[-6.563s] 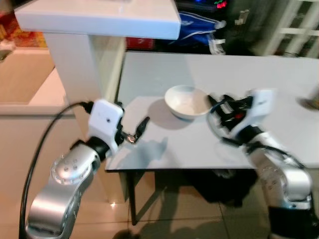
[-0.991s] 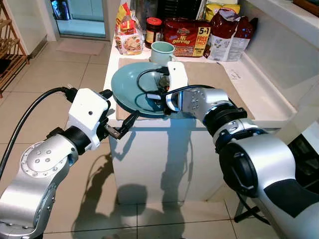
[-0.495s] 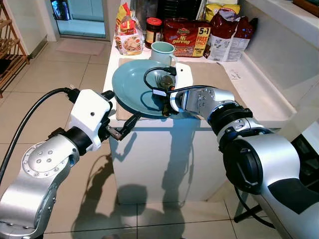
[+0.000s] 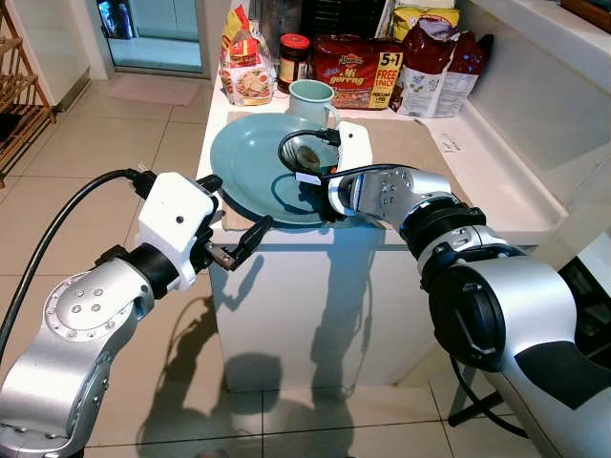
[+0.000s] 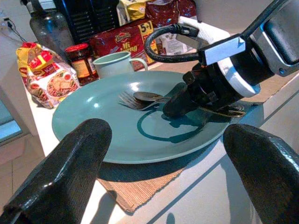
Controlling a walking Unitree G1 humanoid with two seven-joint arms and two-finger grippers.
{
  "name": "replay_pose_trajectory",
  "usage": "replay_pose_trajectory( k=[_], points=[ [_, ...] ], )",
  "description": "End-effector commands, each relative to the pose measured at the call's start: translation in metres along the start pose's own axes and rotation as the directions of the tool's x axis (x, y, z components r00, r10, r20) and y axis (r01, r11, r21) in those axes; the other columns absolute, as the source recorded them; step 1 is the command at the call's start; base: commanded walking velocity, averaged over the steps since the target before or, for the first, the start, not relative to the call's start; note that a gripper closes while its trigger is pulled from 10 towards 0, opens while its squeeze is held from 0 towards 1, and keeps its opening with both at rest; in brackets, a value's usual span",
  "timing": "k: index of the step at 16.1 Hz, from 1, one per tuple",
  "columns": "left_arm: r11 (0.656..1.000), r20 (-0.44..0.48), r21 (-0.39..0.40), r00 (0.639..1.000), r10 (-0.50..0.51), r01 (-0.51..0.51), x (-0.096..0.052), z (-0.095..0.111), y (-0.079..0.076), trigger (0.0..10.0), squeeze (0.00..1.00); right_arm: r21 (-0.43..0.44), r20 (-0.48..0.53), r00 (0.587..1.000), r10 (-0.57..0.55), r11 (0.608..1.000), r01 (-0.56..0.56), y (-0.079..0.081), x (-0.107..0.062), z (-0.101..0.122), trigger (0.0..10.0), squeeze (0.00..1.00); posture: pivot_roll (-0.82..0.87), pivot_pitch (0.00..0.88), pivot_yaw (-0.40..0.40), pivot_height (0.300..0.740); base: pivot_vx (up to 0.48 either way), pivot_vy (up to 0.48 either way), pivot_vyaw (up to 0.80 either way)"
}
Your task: Setting the table
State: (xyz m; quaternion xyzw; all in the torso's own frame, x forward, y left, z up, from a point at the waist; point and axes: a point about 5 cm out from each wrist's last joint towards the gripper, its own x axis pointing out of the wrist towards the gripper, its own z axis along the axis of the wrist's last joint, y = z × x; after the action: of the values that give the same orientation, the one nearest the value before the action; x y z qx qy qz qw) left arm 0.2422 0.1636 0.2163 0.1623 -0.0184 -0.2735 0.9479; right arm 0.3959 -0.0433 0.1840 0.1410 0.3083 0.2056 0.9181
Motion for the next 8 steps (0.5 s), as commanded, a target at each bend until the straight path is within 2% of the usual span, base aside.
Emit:
replay_pose_trajectory(
  k=[1,3,8],
  points=[
    [0.999,0.021,0.010,0.999,-0.035,0.035,0.003,0.005,-0.005,10.0,0.00,0.012,-0.027,0.999,-0.021,1.000,0.021,-0.007,-0.001,-0.004,0.0,0.00,0.10,0.000,-0.125,0.740,0.000,0.000,0.00],
    [0.999,0.022,0.013,0.999,-0.035,0.035,0.003,0.005,-0.005,10.0,0.00,0.028,-0.013,1.000,-0.021,0.999,0.021,-0.008,-0.002,-0.002,0.0,0.00,0.10,0.000,-0.125,0.740,0.000,0.000,0.00],
    [1.000,0.027,0.019,0.999,-0.025,0.024,0.004,0.006,-0.002,10.0,0.00,0.057,0.072,0.997,0.000,0.998,-0.004,-0.010,-0.011,0.022,0.0,0.00,0.10,0.000,-0.123,0.740,0.000,0.000,0.00]
  ],
)
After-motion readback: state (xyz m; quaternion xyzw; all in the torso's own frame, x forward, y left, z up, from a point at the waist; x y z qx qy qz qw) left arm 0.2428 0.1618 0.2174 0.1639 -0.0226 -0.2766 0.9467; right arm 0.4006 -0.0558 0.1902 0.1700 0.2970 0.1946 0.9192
